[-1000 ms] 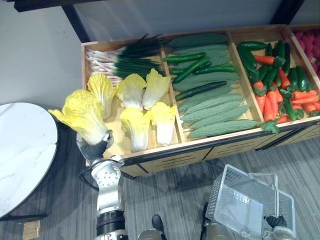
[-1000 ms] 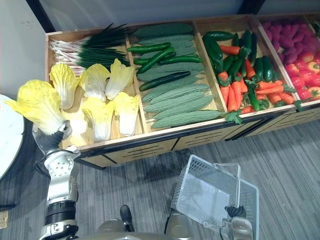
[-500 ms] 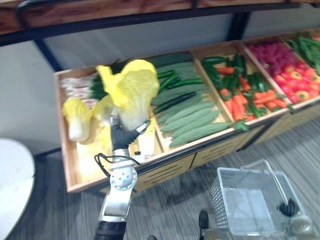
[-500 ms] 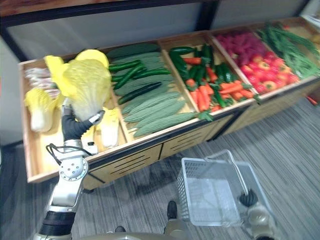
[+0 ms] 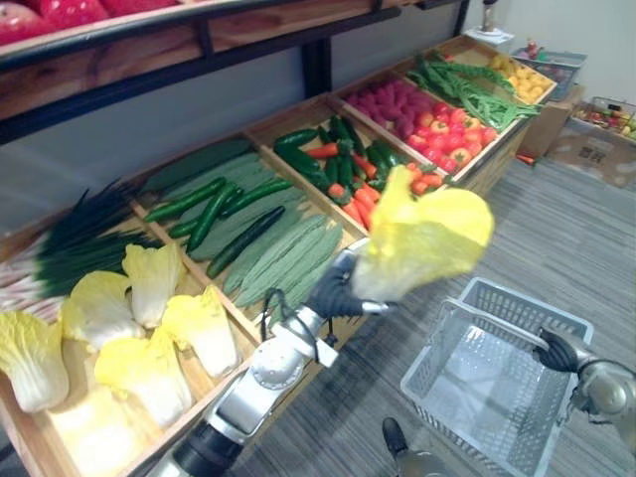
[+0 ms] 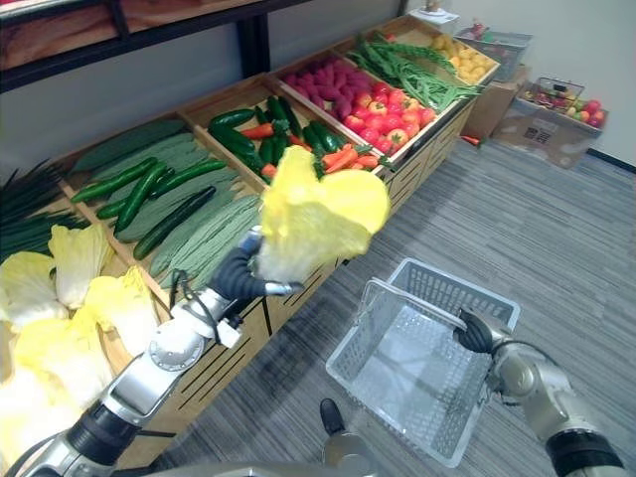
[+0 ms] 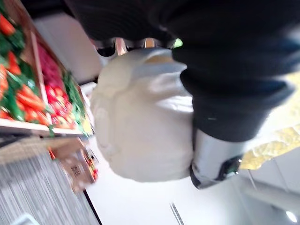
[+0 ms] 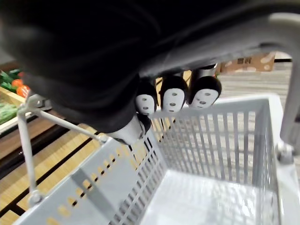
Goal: Pick vegetable in the basket
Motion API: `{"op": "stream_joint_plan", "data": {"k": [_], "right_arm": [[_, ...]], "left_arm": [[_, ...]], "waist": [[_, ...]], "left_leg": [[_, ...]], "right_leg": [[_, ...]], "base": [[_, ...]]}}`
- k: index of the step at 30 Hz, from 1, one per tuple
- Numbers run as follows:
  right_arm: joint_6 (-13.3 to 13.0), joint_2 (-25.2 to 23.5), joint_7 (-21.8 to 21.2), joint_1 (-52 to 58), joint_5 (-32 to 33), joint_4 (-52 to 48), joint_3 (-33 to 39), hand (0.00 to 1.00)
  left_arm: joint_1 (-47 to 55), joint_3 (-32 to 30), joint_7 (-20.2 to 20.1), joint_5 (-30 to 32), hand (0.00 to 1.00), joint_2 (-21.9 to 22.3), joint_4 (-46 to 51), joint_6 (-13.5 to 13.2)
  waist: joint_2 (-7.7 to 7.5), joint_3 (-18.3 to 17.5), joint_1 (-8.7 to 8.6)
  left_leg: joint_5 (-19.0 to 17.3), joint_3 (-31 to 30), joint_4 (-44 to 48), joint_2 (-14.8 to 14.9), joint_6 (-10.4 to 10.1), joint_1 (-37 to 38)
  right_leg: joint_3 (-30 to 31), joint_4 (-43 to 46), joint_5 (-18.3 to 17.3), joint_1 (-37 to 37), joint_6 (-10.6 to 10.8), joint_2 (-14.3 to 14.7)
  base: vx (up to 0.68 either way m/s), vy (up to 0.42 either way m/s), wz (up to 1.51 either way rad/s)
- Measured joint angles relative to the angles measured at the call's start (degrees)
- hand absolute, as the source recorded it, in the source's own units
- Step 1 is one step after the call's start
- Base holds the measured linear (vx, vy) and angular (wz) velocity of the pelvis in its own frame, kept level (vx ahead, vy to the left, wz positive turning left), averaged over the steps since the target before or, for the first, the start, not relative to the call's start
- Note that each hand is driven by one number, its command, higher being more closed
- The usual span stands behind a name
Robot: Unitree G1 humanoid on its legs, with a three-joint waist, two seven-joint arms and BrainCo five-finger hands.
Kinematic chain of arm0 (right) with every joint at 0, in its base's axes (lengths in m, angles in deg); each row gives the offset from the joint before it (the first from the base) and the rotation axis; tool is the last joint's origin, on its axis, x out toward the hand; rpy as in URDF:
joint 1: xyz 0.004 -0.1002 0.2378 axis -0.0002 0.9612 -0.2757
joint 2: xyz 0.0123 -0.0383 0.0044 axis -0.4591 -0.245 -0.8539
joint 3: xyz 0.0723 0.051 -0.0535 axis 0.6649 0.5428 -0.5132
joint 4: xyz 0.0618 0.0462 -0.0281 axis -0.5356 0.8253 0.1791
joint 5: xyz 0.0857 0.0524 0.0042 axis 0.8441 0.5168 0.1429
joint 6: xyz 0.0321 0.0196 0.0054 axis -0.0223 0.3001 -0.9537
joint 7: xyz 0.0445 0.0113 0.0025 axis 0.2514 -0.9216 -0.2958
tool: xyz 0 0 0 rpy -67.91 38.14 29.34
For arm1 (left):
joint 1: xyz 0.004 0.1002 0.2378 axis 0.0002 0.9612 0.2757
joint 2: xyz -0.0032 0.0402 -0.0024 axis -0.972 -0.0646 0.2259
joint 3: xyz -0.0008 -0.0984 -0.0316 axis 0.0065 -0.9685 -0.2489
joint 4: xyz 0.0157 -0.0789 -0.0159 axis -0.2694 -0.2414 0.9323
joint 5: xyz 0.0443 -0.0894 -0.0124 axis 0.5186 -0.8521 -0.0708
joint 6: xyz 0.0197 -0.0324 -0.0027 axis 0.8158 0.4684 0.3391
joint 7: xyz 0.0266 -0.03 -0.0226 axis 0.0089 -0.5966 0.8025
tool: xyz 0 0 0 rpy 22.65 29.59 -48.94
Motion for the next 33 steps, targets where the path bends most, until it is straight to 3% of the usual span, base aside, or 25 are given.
{"op": "stream_joint_plan", "data": {"k": [7, 18, 24, 33], "right_arm": [[-2.41, 2.3, 0.14, -1.6, 1.27, -5.99, -4.15, 1.0], [-3.35, 6.44, -0.01, -3.97, 2.22, -9.68, -9.36, 1.0], [-4.32, 6.95, -1.87, -4.43, 5.97, -13.48, -12.27, 1.0], [-4.5, 7.53, -4.34, -5.26, 11.31, -19.74, -13.32, 1.0]], "left_arm": [[-8.62, 12.73, -6.38, -6.24, 1.0, -5.38, 1.88, -3.62], [-13.1, 25.16, -12.42, -10.18, 1.0, -10.31, 0.86, -4.06], [-13.12, 26.55, -12.85, -8.59, 1.0, -10.34, -5.24, -4.07], [-13.15, 26.99, -12.97, 0.28, 1.0, -8.01, -16.86, -3.98]], "waist": [[2.27, -1.44, -0.02], [2.32, -1.47, -0.71], [2.31, -1.47, -1.65], [2.27, -1.45, -2.32]], "left_leg": [[-2.79, 4.97, 6.42, 4.38, -1.98, 0.16], [-3.35, 9.69, 8.82, 5.99, -2.91, 0.55], [-3.41, 12.08, 9.07, 6.33, -3.01, 1.67], [-3.48, 12.58, 9.1, 6.3, -3.14, 1.93]], "right_leg": [[2.28, 0.6, 0.06, -0.66, -0.09, 2.84], [4.91, 1.3, 0.46, -2.01, -0.59, 4.53], [6.27, 1.49, 0.55, -2.02, -0.71, 5.47], [6.74, 1.64, 0.55, -2.08, -0.7, 5.73]], "base": [[0.01, -0.065, -0.27], [-0.01, -0.022, -0.14], [0.01, -0.007, -0.15], [0.0, 0.0, -0.03]]}}
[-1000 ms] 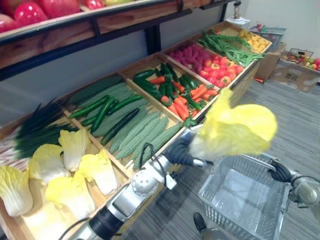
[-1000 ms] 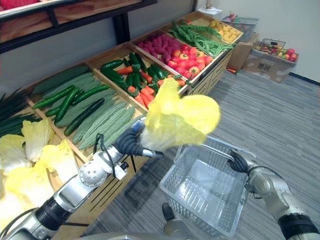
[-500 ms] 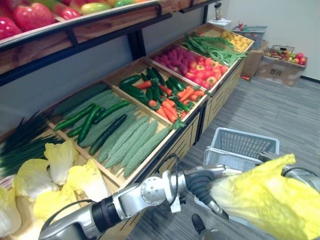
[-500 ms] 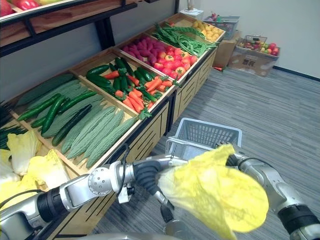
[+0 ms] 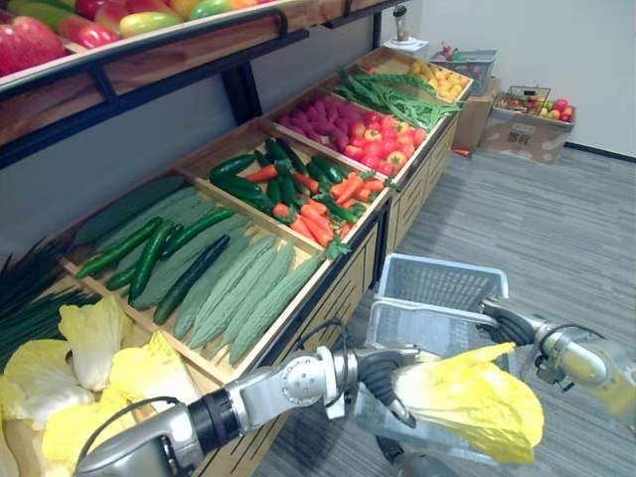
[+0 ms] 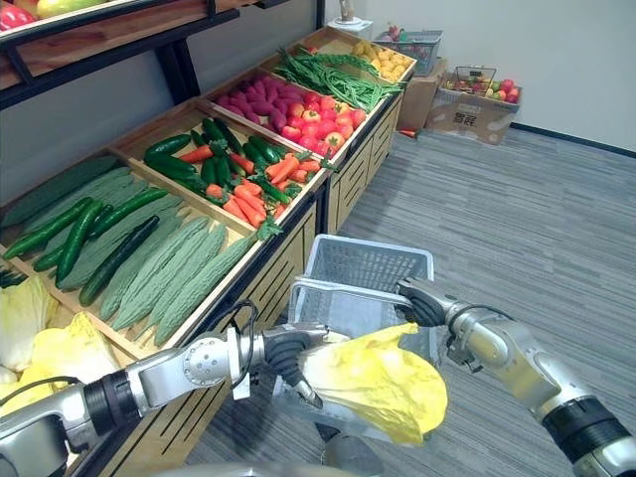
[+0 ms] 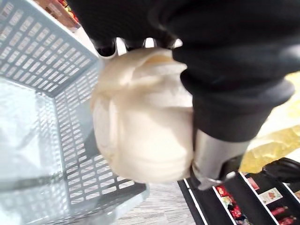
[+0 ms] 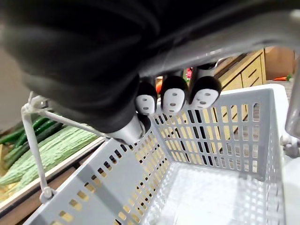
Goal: Pick vegetable in the basket
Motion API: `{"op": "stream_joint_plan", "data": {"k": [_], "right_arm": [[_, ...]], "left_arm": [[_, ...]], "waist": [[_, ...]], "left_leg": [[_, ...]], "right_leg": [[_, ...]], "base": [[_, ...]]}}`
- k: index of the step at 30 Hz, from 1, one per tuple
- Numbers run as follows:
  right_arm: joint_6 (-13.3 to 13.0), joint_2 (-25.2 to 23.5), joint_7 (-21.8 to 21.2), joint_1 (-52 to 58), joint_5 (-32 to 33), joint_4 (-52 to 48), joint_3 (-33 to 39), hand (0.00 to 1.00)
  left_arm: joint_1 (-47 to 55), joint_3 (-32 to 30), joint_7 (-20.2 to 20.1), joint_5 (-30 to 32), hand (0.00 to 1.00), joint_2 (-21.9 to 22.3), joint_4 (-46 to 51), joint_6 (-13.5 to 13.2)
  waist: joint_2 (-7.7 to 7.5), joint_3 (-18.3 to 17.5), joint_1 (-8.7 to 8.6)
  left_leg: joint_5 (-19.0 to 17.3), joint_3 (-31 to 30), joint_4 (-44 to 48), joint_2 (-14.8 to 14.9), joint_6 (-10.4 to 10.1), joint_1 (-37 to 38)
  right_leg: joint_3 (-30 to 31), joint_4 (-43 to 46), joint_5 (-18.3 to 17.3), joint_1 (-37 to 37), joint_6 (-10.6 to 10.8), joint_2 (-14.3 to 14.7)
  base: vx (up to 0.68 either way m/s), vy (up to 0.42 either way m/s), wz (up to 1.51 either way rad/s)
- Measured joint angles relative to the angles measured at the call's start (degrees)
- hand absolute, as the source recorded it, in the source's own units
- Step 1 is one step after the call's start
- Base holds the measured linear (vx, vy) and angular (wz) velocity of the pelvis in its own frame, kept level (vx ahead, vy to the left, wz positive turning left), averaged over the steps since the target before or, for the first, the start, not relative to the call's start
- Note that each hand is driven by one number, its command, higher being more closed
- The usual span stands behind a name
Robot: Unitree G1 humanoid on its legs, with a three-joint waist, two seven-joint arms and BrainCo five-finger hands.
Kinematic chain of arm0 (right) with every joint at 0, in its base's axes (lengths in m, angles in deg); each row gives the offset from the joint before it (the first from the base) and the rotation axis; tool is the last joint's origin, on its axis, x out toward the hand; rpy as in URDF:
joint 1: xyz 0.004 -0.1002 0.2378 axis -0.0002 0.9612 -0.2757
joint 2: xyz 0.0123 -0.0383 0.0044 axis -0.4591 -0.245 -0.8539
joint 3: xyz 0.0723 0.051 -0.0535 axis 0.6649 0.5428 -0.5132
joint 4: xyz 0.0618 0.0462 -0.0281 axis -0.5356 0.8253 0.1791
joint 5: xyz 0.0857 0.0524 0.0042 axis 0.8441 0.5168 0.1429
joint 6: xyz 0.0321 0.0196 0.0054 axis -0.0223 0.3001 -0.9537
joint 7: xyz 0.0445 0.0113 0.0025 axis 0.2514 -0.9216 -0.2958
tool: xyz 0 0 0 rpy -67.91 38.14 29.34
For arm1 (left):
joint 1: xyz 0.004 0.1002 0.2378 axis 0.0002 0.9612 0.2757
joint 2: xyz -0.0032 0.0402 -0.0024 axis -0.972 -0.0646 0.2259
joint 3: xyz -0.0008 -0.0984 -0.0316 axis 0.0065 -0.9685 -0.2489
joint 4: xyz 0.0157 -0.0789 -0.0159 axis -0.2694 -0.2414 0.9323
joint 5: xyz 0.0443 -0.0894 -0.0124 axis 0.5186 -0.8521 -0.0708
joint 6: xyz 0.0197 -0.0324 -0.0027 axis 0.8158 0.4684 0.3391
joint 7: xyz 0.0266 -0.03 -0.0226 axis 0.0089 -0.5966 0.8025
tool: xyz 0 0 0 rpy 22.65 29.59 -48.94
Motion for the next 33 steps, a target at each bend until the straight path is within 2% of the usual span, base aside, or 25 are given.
{"op": "stream_joint_plan", "data": {"k": [7, 14, 15, 23, 29, 33], "right_arm": [[-0.1, 0.0, -1.67, -2.25, 2.24, -6.1, -1.86, 1.0], [-0.19, -0.03, -3.94, -2.33, 4.56, -9.11, -2.17, 1.0], [0.07, -0.03, -4.4, -2.36, 5.14, -9.39, -2.17, 1.0], [0.31, 1.03, -7.03, -2.47, 7.77, -13.04, -2.2, 1.0], [0.34, 1.73, -7.6, -2.4, 9.03, -13.23, -2.16, 1.0], [0.44, 1.17, -8.16, -0.8, 10.41, -12.47, -1.45, 1.0]], "left_arm": [[-0.52, -1.26, 0.03, 8.93, 1.0, 5.1, -11.49, 0.06], [-1.09, -7.25, 2.14, 15.69, 1.0, 11.3, -21.46, 0.91], [-1.37, -7.84, 2.9, 16.91, 0.0, 12.25, -23.01, 1.19], [-2.6, -14.41, 7.05, 24.12, 0.0, 17.22, -31.1, 3.01], [-3.64, -15.34, 7.9, 24.48, 0.0, 18.3, -33.18, 3.36], [-3.64, -15.62, 7.86, 24.42, 0.0, 19.11, -33.15, 3.38]], "waist": [[-0.15, 0.02, -1.09], [-0.5, 0.1, -1.14], [-0.67, 0.06, -1.16], [-1.28, 0.13, -1.78], [-1.68, 0.39, -1.72], [-2.48, 0.93, -1.84]], "left_leg": [[-0.16, 1.89, 0.07, -0.01, -0.27, 0.21], [-0.16, 3.0, -0.05, -0.06, -0.28, 0.6], [-0.16, 3.1, -0.05, -0.09, -0.28, 0.58], [-0.15, 4.27, -0.18, -0.49, -0.28, 0.3], [-0.14, 3.91, -0.21, -0.45, -0.26, 0.11], [-0.01, 1.38, -0.06, -0.05, -0.03, -1.03]], "right_leg": [[1.59, 0.44, 0.02, -0.98, 0.0, 0.92], [2.6, 0.52, 0.04, -1.15, 0.03, 1.47], [2.7, 0.53, 0.04, -1.25, 0.03, 1.51], [3.84, 0.52, 0.43, -2.08, 0.11, 1.69], [3.4, 0.25, 0.42, -2.02, 0.12, 1.38], [1.11, -0.29, 0.41, -1.9, 0.1, 0.34]], "base": [[0.01, 0.014, -0.13], [0.0, 0.01, -0.08], [0.0, 0.011, -0.04], [0.0, 0.016, -0.07], [0.0, 0.003, 0.04], [0.0, -0.011, 0.26]]}}
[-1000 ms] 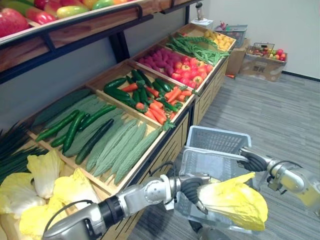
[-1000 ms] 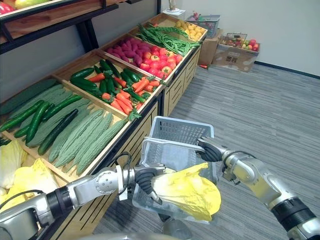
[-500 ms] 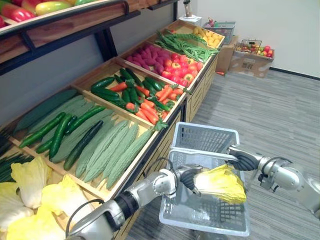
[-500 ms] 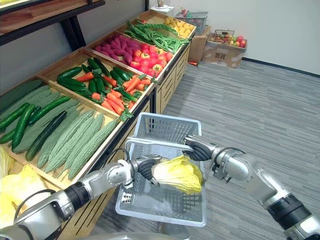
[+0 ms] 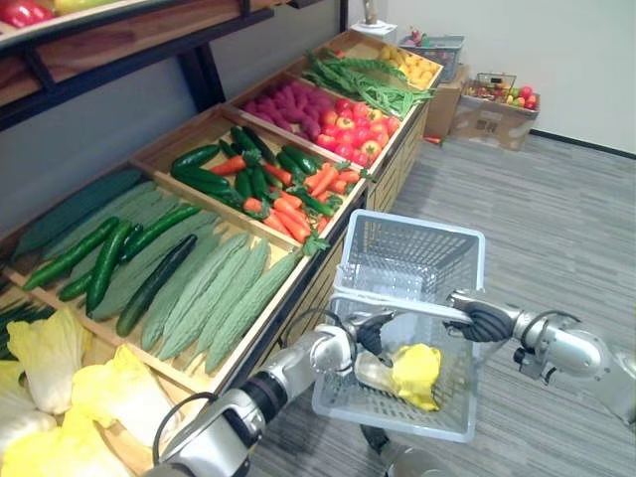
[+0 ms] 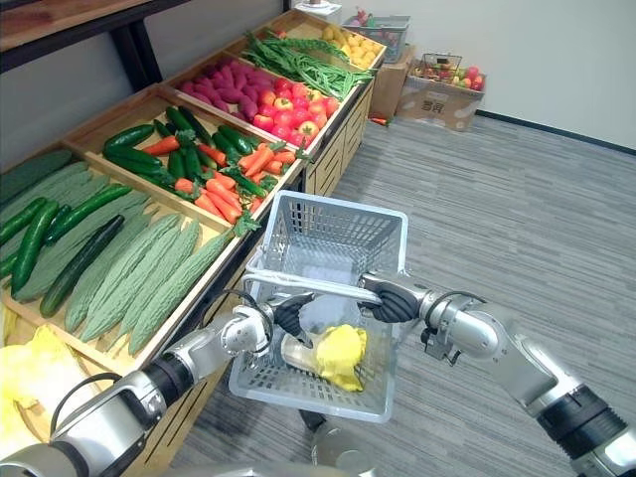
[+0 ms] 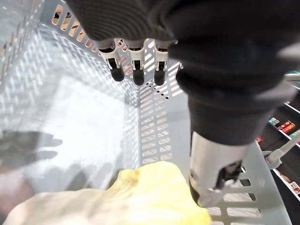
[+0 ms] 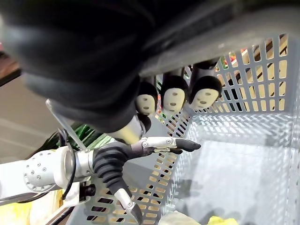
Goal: Pick vegetable in the basket
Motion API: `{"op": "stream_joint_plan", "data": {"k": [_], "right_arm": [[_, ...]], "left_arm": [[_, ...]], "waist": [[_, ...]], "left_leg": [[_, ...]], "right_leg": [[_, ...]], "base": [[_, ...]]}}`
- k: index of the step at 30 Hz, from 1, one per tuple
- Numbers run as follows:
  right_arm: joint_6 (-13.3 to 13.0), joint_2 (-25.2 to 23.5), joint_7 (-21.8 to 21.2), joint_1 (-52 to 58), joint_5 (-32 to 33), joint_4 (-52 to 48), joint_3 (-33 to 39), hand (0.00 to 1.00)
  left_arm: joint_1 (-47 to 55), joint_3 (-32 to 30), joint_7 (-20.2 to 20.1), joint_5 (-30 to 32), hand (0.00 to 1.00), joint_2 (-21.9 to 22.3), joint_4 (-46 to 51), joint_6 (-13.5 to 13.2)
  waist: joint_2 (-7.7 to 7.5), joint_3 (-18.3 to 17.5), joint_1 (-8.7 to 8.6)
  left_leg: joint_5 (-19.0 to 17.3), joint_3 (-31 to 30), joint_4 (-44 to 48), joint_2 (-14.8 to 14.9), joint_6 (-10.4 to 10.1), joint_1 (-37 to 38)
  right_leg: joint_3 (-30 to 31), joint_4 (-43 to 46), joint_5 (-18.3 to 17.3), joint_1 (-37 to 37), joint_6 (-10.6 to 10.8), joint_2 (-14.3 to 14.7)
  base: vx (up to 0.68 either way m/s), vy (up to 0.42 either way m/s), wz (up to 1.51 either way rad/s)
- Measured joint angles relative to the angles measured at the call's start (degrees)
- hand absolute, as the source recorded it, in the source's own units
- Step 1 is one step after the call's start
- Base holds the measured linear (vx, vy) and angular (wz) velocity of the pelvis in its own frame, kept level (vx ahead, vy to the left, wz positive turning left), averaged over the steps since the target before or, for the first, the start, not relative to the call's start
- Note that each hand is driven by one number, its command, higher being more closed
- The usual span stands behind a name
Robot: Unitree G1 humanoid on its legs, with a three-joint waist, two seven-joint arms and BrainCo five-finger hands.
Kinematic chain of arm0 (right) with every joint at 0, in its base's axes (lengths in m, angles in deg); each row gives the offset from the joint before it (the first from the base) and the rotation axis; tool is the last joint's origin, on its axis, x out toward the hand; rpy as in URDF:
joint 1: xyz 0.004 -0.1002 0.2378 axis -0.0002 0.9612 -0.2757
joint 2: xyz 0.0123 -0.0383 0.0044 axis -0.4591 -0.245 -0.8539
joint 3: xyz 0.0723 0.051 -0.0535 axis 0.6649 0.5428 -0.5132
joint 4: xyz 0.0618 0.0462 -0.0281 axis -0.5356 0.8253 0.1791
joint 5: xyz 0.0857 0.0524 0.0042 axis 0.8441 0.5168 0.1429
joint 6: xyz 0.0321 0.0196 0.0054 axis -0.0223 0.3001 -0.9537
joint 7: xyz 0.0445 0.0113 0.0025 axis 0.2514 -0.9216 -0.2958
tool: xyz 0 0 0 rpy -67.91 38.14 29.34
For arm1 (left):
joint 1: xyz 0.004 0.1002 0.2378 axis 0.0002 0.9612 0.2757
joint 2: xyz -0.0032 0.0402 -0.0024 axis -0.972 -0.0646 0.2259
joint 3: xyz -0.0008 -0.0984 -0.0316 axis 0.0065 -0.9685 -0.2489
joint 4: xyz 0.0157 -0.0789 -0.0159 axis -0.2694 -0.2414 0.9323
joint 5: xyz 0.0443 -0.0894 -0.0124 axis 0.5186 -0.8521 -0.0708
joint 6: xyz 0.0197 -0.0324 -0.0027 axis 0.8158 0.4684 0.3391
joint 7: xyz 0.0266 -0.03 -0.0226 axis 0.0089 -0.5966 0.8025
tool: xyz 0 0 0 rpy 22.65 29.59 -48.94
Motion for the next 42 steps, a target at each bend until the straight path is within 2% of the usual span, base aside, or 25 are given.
{"op": "stream_joint_plan", "data": {"k": [2, 5, 7, 10, 11, 13, 14, 16, 17, 18, 21, 22, 24, 26, 28, 31, 33, 35, 37, 40, 42], "right_arm": [[0.06, -1.95, -0.1, 1.83, 0.21, 1.56, 1.97, 1.0], [0.37, -4.66, -0.27, 3.44, 0.14, 5.53, 5.32, 1.0], [1.17, -7.51, -0.24, 5.49, -1.38, 10.18, 9.2, 1.0], [2.03, -11.69, 0.22, 7.68, -5.17, 15.06, 14.48, 1.0], [2.52, -13.34, 1.15, 8.19, -6.39, 17.32, 16.07, 1.0], [4.19, -16.98, 3.67, 10.25, -9.37, 22.98, 20.7, 1.0], [4.53, -17.94, 4.28, 10.5, -10.03, 24.7, 21.64, 1.0], [5.19, -21.45, 6.17, 11.57, -11.7, 33.05, 26.65, 1.0], [5.53, -22.38, 6.88, 11.66, -11.71, 35.34, 27.81, 1.0], [6.2, -24.46, 7.96, 11.78, -11.73, 40.36, 30.18, 1.0], [7.59, -28.73, 11.08, 11.75, -11.69, 52.5, 35.58, 1.0], [7.89, -30.01, 11.91, 11.63, -11.65, 56.17, 37.81, 1.0], [9.13, -32.17, 13.9, 11.02, -11.61, 64.86, 41.5, 1.0], [9.67, -33.52, 14.85, 10.92, -11.62, 68.97, 43.83, 1.0], [9.89, -33.92, 15.49, 10.9, -11.61, 72.94, 45.99, 1.0], [10.09, -35.04, 16.7, 11.48, -10.54, 75.32, 51.96, 1.0], [10.37, -36.01, 18.36, 11.98, -8.58, 76.39, 55.49, 1.0], [10.79, -36.93, 19.1, 12.17, -7.41, 76.56, 58.08, 1.0], [11.07, -38.65, 20.26, 12.3, -4.61, 76.5, 61.04, 1.0], [11.23, -41.85, 21.24, 12.79, -3.14, 73.65, 62.71, 1.0], [11.3, -43.87, 21.42, 13.34, -2.59, 71.56, 62.7, 1.0]], "left_arm": [[0.04, 0.27, -0.27, -0.75, 0.0, -0.18, 1.42, 0.15], [0.19, 1.7, -1.68, -3.25, 0.0, -1.86, 9.17, 0.33], [1.77, 2.44, -4.17, -9.07, 0.0, -4.27, 20.35, 0.01], [5.29, 3.87, -5.92, -15.22, 0.0, -7.26, 31.28, -0.35], [7.03, 3.84, -6.64, -19.02, 0.0, -8.41, 35.12, -0.46], [11.21, 2.98, -7.36, -26.96, 0.0, -12.17, 44.29, -0.72], [12.14, 2.54, -7.62, -28.88, 0.0, -13.2, 46.18, -0.88], [17.58, -3.33, -8.25, -35.31, 0.0, -16.01, 53.55, -1.0], [19.25, -5.51, -8.53, -36.93, 0.0, -16.41, 54.88, -1.04], [22.66, -10.25, -8.86, -39.49, 0.0, -16.93, 57.07, -1.05], [29.65, -20.46, -8.58, -43.61, 0.0, -16.02, 59.63, -1.22], [31.66, -23.78, -8.27, -43.89, 0.0, -15.08, 60.2, -1.23], [35.49, -32.27, -5.04, -42.75, 0.0, -10.01, 60.43, -1.38], [36.74, -37.29, -1.77, -40.14, 0.0, -5.07, 60.42, -1.44], [38.08, -42.14, 1.69, -36.81, 0.0, -0.04, 60.35, -1.46], [39.84, -49.06, 6.06, -31.18, 0.0, 4.84, 58.7, -1.31], [40.39, -54.47, 9.87, -26.87, 0.0, 7.22, 54.29, -0.79], [40.37, -58.15, 12.06, -24.57, 0.0, 8.22, 49.88, 0.02], [40.48, -62.93, 14.99, -20.65, 0.0, 8.48, 40.36, 2.89], [40.58, -68.93, 17.64, -18.3, 0.0, 9.71, 28.66, 6.2], [41.0, -72.01, 19.13, -17.97, 0.0, 10.46, 22.01, 7.5]], "waist": [[0.01, 0.05, 0.3], [0.26, 0.32, 1.07], [0.3, 0.42, 1.81], [0.31, 0.41, 3.04], [0.22, 0.4, 3.29], [0.23, 0.4, 5.0], [0.23, 0.39, 5.62], [0.14, 0.31, 6.34], [0.11, 0.32, 6.48], [-0.05, 0.25, 6.8], [-0.71, -0.25, 8.15], [-0.75, -0.58, 8.75], [-0.98, -0.62, 9.46], [-1.03, -0.62, 10.69], [-1.22, -0.7, 10.9], [-1.93, -0.97, 11.45], [-2.44, -1.39, 11.76], [-2.58, -1.68, 11.77], [-3.09, -2.68, 11.79], [-3.9, -3.55, 11.59], [-4.16, -3.94, 11.54]], "left_leg": [[0.15, -1.46, -0.02, 0.09, 0.22, -0.81], [0.31, -3.4, -0.23, 0.08, 0.48, -1.24], [0.76, -6.7, -1.2, -0.42, 1.22, -2.0], [1.18, -10.91, -1.71, -1.22, 1.92, -3.08], [1.4, -12.53, -2.07, -1.75, 2.28, -3.83], [1.87, -16.37, -2.66, -2.8, 3.08, -5.45], [2.12, -17.54, -3.07, -3.17, 3.47, -5.79], [3.16, -22.64, -3.86, -4.32, 4.94, -8.03], [3.26, -24.14, -4.08, -4.68, 4.97, -8.58], [3.79, -26.71, -4.23, -5.16, 5.51, -9.63], [5.4, -31.97, -5.63, -6.79, 6.48, -11.54], [6.2, -33.55, -6.38, -7.44, 6.9, -12.24], [8.07, -37.99, -8.11, -9.08, 7.76, -13.25], [8.83, -40.58, -8.26, -9.59, 8.18, -14.46], [9.97, -43.85, -9.04, -10.59, 8.79, -16.04], [12.03, -47.39, -11.19, -12.11, 9.16, -17.15], [13.59, -49.75, -12.77, -12.76, 9.26, -17.85], [14.64, -51.1, -13.88, -13.05, 9.17, -17.82], [15.71, -53.35, -15.29, -13.31, 8.53, -17.92], [16.73, -55.19, -17.35, -13.59, 8.63, -17.7], [17.24, -55.29, -18.57, -13.59, 8.5, -17.22]], "right_leg": [[-1.41, -0.13, 0.03, 0.11, -0.01, -0.62], [-3.85, -0.1, 0.02, 0.89, -0.02, -1.67], [-7.57, -0.08, -0.12, 2.11, -0.11, -3.29], [-11.6, 0.04, -0.54, 3.29, -0.31, -5.38], [-13.01, 0.32, -0.89, 3.37, -0.16, -6.23], [-16.5, 0.81, -1.58, 3.8, -0.03, -8.32], [-17.43, 0.81, -1.62, 4.05, 0.02, -8.8], [-21.64, 0.66, -1.78, 4.52, 0.12, -10.95], [-22.84, 0.41, -1.88, 4.94, -0.02, -11.51], [-25.19, -0.06, -1.98, 5.68, -0.11, -12.4], [-29.77, -1.78, -2.08, 7.35, -0.24, -14.16], [-31.33, -2.19, -2.07, 7.55, -0.25, -14.49], [-35.45, -3.35, -2.07, 9.06, -0.25, -15.9], [-37.91, -3.36, -2.07, 9.49, -0.24, -16.46], [-41.0, -3.49, -2.07, 9.98, -0.24, -17.33], [-44.51, -3.47, -2.27, 10.12, 0.02, -18.47], [-46.84, -3.42, -2.29, 10.35, 0.03, -18.83], [-48.28, -3.42, -2.48, 10.75, 0.05, -18.96], [-50.3, -3.34, -3.15, 11.16, -0.92, -18.92], [-52.06, -3.35, -3.97, 11.32, -1.08, -18.81], [-52.45, -3.47, -4.09, 11.41, -1.06, -18.69]], "base": [[0.0, -0.015, 0.41], [-0.02, -0.014, 0.47], [-0.07, -0.017, 0.76], [-0.09, -0.001, 0.77], [-0.08, 0.006, 0.78], [-0.1, 0.006, 0.89], [-0.1, 0.007, 0.89], [-0.08, 0.005, 1.01], [-0.04, 0.009, 1.1], [-0.03, 0.011, 0.86], [-0.02, -0.005, 0.92], [-0.01, -0.022, 1.0], [0.02, -0.019, 0.98], [-0.01, -0.007, 0.79], [-0.04, 0.001, 0.8], [-0.04, 0.014, 0.66], [-0.02, 0.005, 0.58], [-0.04, -0.003, 0.5], [-0.04, -0.013, 0.43], [-0.02, -0.015, 0.24], [0.01, -0.01, 0.09]]}}
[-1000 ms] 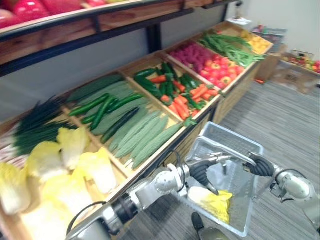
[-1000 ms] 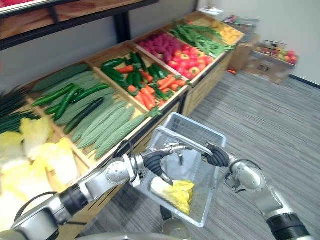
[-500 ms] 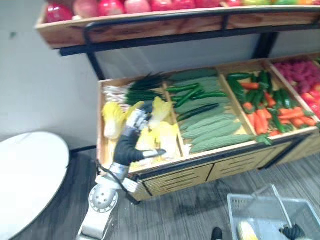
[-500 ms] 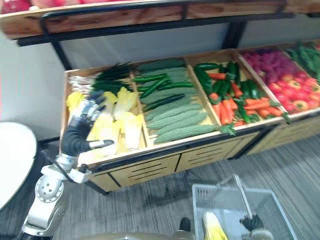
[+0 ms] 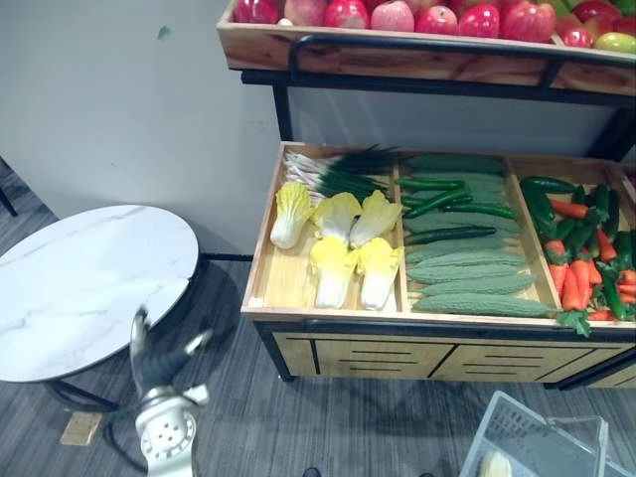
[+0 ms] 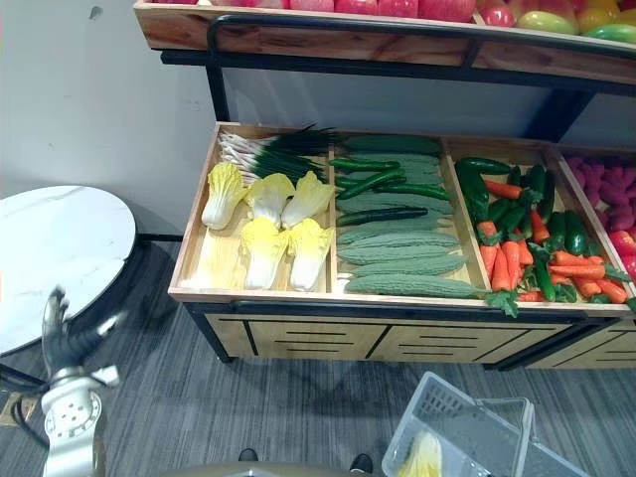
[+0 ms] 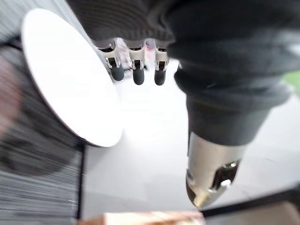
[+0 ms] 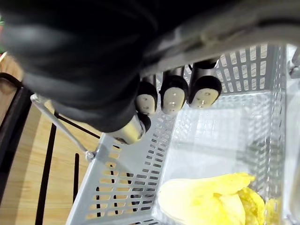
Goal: Pick vegetable in the basket
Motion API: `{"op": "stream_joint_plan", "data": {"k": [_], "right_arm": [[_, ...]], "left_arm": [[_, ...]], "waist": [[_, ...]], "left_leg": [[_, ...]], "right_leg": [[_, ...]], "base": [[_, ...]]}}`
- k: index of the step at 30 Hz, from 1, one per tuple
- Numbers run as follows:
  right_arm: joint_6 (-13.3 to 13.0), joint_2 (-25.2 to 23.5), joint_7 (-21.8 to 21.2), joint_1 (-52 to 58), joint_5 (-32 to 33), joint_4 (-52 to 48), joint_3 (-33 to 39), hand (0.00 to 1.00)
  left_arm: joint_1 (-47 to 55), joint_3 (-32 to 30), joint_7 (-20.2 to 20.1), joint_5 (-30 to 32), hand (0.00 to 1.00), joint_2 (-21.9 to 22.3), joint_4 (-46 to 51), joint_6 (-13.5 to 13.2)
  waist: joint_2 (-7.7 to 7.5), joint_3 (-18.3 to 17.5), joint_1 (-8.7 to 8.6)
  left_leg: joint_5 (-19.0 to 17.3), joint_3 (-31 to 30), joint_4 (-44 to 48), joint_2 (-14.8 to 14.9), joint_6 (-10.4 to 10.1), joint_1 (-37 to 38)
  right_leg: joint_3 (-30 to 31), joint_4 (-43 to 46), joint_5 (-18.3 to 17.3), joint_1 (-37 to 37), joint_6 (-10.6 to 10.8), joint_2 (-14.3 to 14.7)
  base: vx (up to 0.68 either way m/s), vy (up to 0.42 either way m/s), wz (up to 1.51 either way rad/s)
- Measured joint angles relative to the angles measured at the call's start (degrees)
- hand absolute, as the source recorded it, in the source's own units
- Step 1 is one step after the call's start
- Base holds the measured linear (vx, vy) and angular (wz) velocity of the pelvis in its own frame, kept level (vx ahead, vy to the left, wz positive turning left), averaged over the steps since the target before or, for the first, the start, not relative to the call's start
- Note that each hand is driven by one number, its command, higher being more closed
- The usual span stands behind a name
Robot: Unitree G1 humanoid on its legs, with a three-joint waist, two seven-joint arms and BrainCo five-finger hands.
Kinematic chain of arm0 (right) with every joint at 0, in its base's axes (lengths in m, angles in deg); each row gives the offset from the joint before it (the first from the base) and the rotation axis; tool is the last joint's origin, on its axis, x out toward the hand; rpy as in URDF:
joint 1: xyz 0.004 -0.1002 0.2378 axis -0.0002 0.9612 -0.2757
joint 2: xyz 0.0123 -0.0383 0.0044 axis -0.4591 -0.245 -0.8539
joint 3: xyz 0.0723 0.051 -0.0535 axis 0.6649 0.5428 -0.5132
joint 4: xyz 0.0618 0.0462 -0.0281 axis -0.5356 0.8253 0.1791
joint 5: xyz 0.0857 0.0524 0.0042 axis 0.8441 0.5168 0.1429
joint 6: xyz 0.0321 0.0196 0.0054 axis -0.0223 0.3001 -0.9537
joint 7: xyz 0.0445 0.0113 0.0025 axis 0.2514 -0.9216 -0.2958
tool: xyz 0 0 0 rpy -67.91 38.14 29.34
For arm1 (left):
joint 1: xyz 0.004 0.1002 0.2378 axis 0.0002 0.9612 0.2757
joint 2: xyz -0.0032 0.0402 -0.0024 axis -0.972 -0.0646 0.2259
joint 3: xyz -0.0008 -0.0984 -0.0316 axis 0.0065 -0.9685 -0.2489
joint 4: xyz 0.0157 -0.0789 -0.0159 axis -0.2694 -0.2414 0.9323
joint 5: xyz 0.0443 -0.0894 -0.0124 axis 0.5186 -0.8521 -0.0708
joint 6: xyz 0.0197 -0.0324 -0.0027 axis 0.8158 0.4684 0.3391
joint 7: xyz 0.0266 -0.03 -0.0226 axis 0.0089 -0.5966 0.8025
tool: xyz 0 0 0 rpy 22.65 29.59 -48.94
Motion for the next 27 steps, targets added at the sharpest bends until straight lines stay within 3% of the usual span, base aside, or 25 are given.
{"op": "stream_joint_plan", "data": {"k": [5, 12, 21, 25, 27], "right_arm": [[0.71, -3.16, 0.25, 0.78, -0.02, -2.12, -0.01, 1.0], [1.79, -3.93, 0.6, -1.86, -0.73, 0.28, -0.05, 1.0], [1.72, -3.63, 0.93, -4.71, -1.7, 2.27, -0.31, 1.0], [1.74, -3.41, 1.46, -3.47, -1.58, 2.27, -0.11, 1.0], [1.72, -3.41, 1.93, -3.37, -1.09, 2.23, -0.14, 1.0]], "left_arm": [[1.72, -7.11, 1.5, -0.66, 0.0, 1.16, -17.17, 3.06], [3.56, -4.59, -3.53, 5.91, 0.0, 0.65, -37.18, 3.4], [3.17, 2.87, -6.73, 6.85, 0.0, -1.84, -40.54, 3.48], [3.47, 11.5, -9.1, 6.98, 0.0, -1.82, -40.63, 3.32], [3.35, 14.22, -10.26, 7.02, 0.0, -1.91, -40.82, 2.99]], "waist": [[0.1, -1.74, -0.33], [0.36, -1.89, -1.81], [0.76, -0.91, -2.55], [1.15, 0.67, -2.93], [1.58, 1.41, -3.1]], "left_leg": [[0.13, 0.0, -2.17, -0.25, -0.04, 1.59], [0.81, 0.04, -2.65, -0.53, 0.36, 2.44], [-0.38, 1.39, -2.51, -0.27, -0.36, 4.25], [-1.45, 2.0, -2.6, -0.33, 0.03, 6.62], [-2.08, 3.07, -2.69, 0.32, 0.31, 7.53]], "right_leg": [[-0.67, -0.79, -0.41, 1.16, 0.01, 0.09], [-0.33, -0.89, -0.63, 1.57, 0.4, 0.14], [1.63, 0.36, -1.13, 1.63, 0.32, 0.16], [2.58, 8.84, -4.94, -0.09, -0.4, -1.68], [4.44, 14.37, -4.91, -2.63, -0.59, -1.97]], "base": [[0.04, 0.004, 0.02], [0.12, -0.001, -0.01], [0.03, -0.014, -0.11], [-0.01, 0.01, -0.09], [-0.02, 0.017, -0.32]]}}
